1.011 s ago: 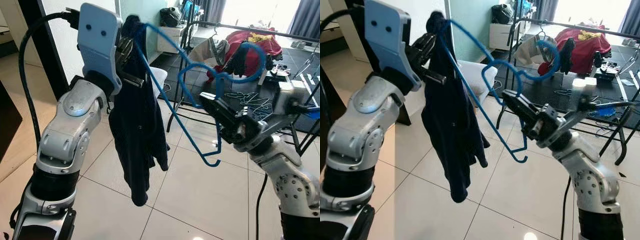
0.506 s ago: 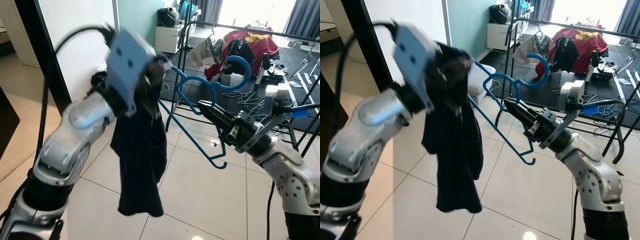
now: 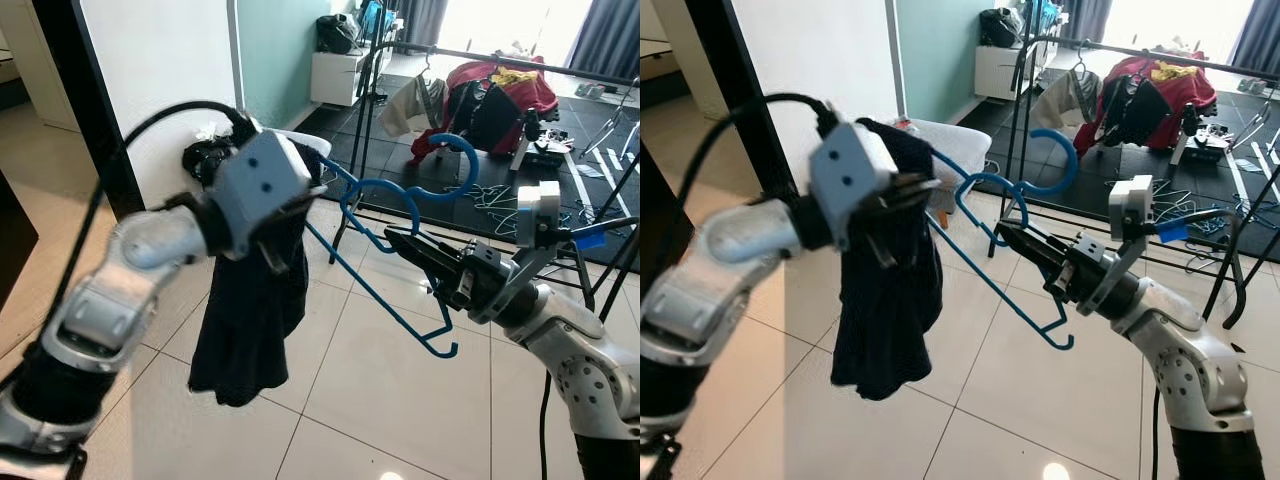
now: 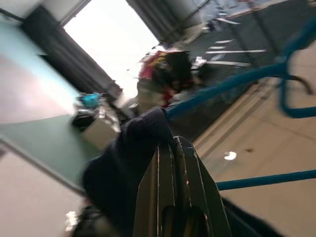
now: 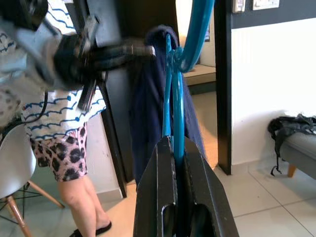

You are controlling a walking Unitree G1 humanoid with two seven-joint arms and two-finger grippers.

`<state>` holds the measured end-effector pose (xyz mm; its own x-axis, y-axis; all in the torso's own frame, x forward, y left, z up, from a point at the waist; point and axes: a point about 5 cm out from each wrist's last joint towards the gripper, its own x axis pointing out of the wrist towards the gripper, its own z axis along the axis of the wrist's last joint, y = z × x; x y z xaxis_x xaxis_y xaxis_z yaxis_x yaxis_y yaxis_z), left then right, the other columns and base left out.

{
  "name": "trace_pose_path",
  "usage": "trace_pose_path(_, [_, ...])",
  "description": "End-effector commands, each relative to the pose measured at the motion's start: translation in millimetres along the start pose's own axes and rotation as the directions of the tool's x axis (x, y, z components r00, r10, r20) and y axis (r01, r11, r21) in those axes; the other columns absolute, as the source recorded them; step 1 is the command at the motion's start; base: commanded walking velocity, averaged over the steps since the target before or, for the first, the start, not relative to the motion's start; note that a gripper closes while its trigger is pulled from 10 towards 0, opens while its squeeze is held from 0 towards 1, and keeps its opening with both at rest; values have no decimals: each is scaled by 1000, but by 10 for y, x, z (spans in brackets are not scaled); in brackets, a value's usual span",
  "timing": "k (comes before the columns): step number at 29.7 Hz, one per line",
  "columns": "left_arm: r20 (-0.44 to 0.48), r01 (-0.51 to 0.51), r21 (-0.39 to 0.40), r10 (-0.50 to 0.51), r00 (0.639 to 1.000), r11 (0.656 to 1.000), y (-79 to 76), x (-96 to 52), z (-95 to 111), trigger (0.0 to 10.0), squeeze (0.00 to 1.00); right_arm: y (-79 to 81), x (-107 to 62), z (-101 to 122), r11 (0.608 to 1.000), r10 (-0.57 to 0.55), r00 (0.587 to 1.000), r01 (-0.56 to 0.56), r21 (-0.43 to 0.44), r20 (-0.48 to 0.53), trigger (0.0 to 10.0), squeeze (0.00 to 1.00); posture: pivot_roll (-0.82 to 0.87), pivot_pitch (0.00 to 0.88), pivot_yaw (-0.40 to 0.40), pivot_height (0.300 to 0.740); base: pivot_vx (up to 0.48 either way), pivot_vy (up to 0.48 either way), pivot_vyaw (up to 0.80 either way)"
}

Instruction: Hang hanger

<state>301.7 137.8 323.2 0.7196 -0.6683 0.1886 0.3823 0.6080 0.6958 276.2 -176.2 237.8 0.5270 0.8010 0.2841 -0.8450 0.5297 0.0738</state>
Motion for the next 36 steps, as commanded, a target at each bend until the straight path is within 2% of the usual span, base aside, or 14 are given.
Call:
trace_pose_path(1, [-6, -83, 73, 84, 996, 994, 189, -62, 21, 510, 0, -18, 26, 37, 1000, -19, 999, 20, -19, 27, 10000, 0, 54, 0, -56, 740, 0, 0, 0])
trace_pose_path(3, [-8, -114, 86, 115, 993, 990, 245, -78, 21, 510, 0, -30, 30, 27, 999, -35, 999, 35, -21, 26, 10000, 0, 54, 0, -56, 740, 0, 0, 0])
trace_pose_path(5, [-7, -188, 99, 189, 982, 977, 366, -106, 24, 549, 0, -91, 37, 16, 995, -92, 995, 92, -22, 27, 10000, 0, 58, 0, -51, 740, 0, 0, 0])
trace_pose_path(6, [-7, -188, 99, 189, 982, 977, 366, -106, 24, 549, 0, -91, 37, 16, 995, -92, 995, 92, -22, 27, 10000, 0, 58, 0, -51, 740, 0, 0, 0])
trace_pose_path(7, [1, -234, 108, 235, 972, 966, 442, -130, 32, 706, 0, -129, 30, 22, 992, -125, 991, 126, -21, 35, 10000, 0, 58, 0, -51, 740, 0, 0, 0])
trace_pose_path(10, [25, -248, 109, 246, 969, 963, 475, -139, 57, 745, 0, -139, 23, 28, 991, -133, 990, 133, -20, 37, 10000, 0, 56, 0, -54, 740, 0, 0, 0])
trace_pose_path(19, [112, -183, 96, 172, 979, 978, 410, -93, 186, 1333, 0, -138, 12, 24, 991, -131, 991, 132, -22, 20, 10000, 0, 55, 0, -59, 740, 0, 0, 0])
trace_pose_path(20, [146, -142, 77, 129, 981, 987, 346, -62, 234, 1882, 0, -148, 22, 13, 990, -138, 990, 138, -22, 15, 10000, 0, 58, 0, -58, 740, 0, 0, 0])
trace_pose_path(23, [171, -112, 64, 100, 980, 992, 300, -41, 268, 1882, 0, -157, 31, 4, 989, -144, 990, 144, -21, 12, 10000, 0, 58, 0, -58, 740, 0, 0, 0])
trace_pose_path(24, [189, -88, 58, 75, 979, 994, 260, -19, 293, 2157, 0, -155, 38, -14, 990, -143, 990, 143, -22, 2, 10000, 0, 61, 0, -58, 740, 0, 0, 0])
trace_pose_path(26, [192, -73, 64, 59, 980, 995, 234, -1, 299, 2471, 0, -136, 42, -38, 992, -127, 992, 127, -20, -12, 10000, 0, 62, 0, -59, 740, 0, 0, 0])
trace_pose_path(30, [155, -79, 129, 59, 986, 988, 272, 45, 235, 3020, 0, 105, -14, -42, 997, 79, 995, -79, 6, -53, 10000, 0, 54, 0, -52, 740, 0, 0, 0])
trace_pose_path(35, [124, -101, 156, 82, 989, 983, 325, 47, 187, 3020, 0, 110, -73, -23, 996, 94, 992, -95, 0, -83, 10000, 0, 50, 0, -50, 740, 0, 0, 0])
trace_pose_path(36, [109, -132, 167, 115, 987, 977, 377, 44, 161, 2980, 0, 80, -114, -44, 997, 71, 990, -73, -13, -121, 10000, 0, 45, 0, -48, 740, 0, 0, 0])
